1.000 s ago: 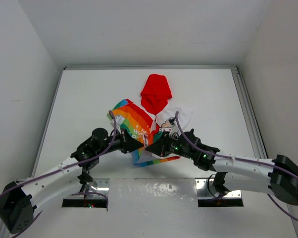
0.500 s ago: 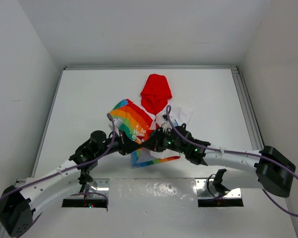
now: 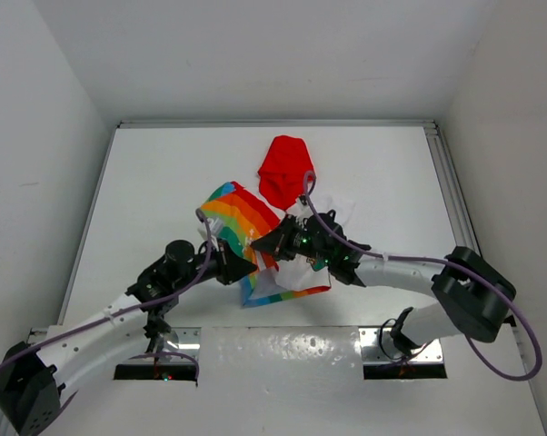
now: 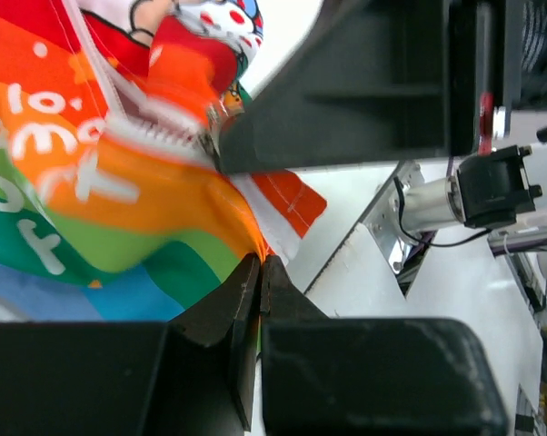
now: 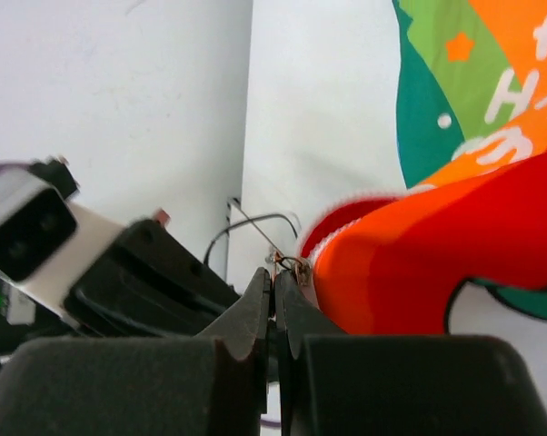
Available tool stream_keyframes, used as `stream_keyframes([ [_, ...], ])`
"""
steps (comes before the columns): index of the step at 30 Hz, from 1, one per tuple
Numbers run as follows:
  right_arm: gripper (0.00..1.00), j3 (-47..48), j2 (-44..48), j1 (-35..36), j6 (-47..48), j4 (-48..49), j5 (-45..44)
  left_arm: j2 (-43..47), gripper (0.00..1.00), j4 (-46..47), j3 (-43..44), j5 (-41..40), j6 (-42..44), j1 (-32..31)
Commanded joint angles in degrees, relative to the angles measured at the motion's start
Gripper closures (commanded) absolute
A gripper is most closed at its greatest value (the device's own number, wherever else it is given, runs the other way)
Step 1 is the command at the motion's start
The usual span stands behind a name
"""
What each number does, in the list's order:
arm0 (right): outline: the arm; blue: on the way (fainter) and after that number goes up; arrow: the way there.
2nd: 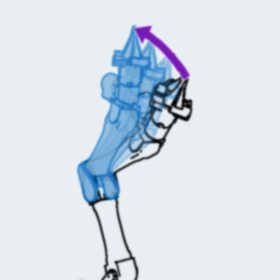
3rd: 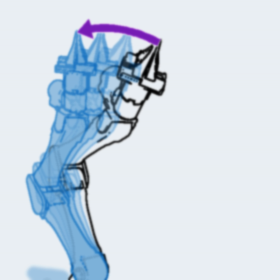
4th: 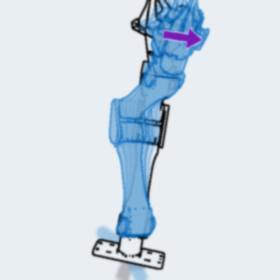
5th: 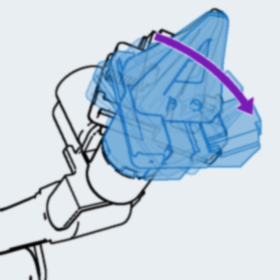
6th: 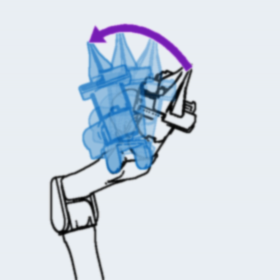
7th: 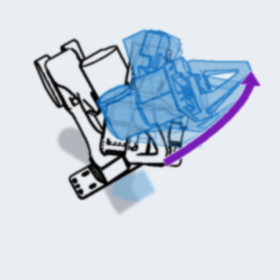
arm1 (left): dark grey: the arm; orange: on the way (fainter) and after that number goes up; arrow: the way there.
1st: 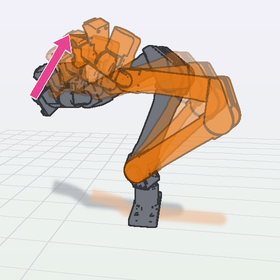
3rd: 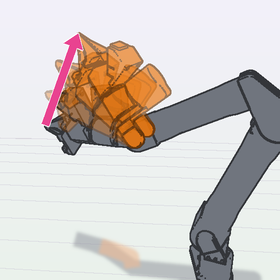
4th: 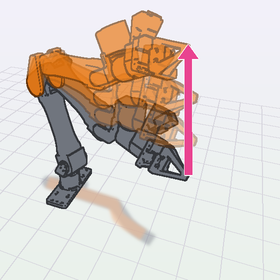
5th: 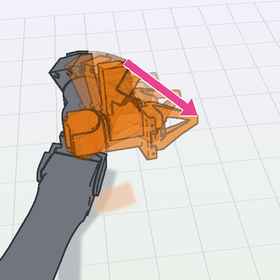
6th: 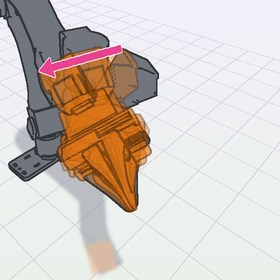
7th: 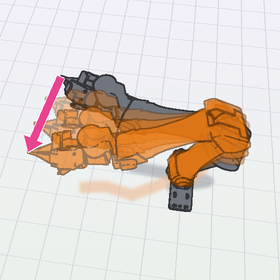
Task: Zip up the jacket
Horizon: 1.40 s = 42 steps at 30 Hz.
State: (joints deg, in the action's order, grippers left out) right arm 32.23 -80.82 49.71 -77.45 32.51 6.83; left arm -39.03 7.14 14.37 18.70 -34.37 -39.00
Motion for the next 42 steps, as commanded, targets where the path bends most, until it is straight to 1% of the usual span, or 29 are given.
stream_keyframes([
  [1,1.00,5.3,-0.6,-2.3,-2.1,8.4,-5.0,-0.6,1.00,-0.1,-0.8,6.0,0.6,-0.7],
  [4,1.00,9.2,-2.6,-3.7,-0.1,5.7,-5.9,-2.1,1.00,0.2,0.1,7.7,1.1,-0.8],
  [7,1.00,11.8,-5.0,-6.8,0.7,5.7,-6.7,-2.3,1.00,1.4,0.0,7.9,0.8,-1.3],
  [10,1.00,14.0,-7.0,-10.4,2.3,5.5,-9.5,-2.3,1.00,0.5,1.8,8.6,0.7,-1.9],
  [11,1.00,16.0,-7.4,-11.4,3.9,4.7,-11.7,-1.6,1.00,-0.3,2.5,8.5,1.0,-2.5],
  [12,1.00,17.0,-7.8,-12.3,4.6,3.0,-12.5,-1.0,1.00,-2.0,3.1,7.9,1.2,-3.4],
  [14,1.00,20.2,-9.2,-15.3,7.0,2.8,-13.5,1.1,1.00,-3.9,5.0,6.3,1.6,-4.1],
  [15,1.00,21.9,-9.7,-16.4,8.1,0.8,-15.0,1.7,1.00,-6.8,5.9,5.8,2.5,-4.5],
  [16,1.00,25.7,-11.0,-18.4,9.1,-0.7,-16.0,2.8,1.00,-9.6,8.1,4.9,2.9,-4.5],
  [18,1.00,29.2,-12.5,-20.4,12.1,-3.2,-18.6,4.6,1.00,-15.0,9.8,3.4,4.2,-4.7],
  [20,1.00,34.6,-15.1,-23.9,14.2,-6.4,-19.9,8.3,1.00,-17.8,11.7,0.5,4.3,-4.7],
  [23,1.00,38.8,-17.3,-28.0,16.4,-6.9,-22.6,12.2,1.00,-25.7,16.1,-3.6,5.3,-4.7],
  [25,1.00,40.4,-18.3,-30.2,17.3,-6.9,-23.3,13.5,1.00,-28.5,18.9,-6.8,5.8,-4.6],
  [28,1.00,43.9,-20.3,-32.0,18.7,-8.3,-23.2,15.4,1.00,-30.8,20.8,-10.2,6.6,-4.6],
  [30,1.00,45.2,-20.5,-32.2,20.0,-9.0,-22.7,15.4,1.00,-31.7,21.2,-10.6,6.9,-4.6],
  [35,1.00,39.4,-16.9,-32.2,17.5,-5.6,-15.1,13.9,1.00,-29.4,20.3,-13.2,6.1,-4.7],
  [37,1.00,38.7,-16.2,-32.2,16.6,-6.8,-11.1,13.2,1.00,-29.4,21.0,-15.6,5.7,-4.7],
  [38,1.00,38.6,-16.2,-32.1,16.3,-8.8,-7.7,12.8,1.00,-29.2,21.0,-17.0,4.8,-4.6],
  [39,1.00,38.4,-16.3,-32.2,16.0,-9.9,-6.3,12.6,1.00,-28.8,21.0,-18.2,4.5,-4.6],
  [42,0.87,35.1,-14.6,-31.4,15.1,-10.1,0.6,10.8,1.00,-28.1,22.0,-22.5,3.3,-4.6],
])
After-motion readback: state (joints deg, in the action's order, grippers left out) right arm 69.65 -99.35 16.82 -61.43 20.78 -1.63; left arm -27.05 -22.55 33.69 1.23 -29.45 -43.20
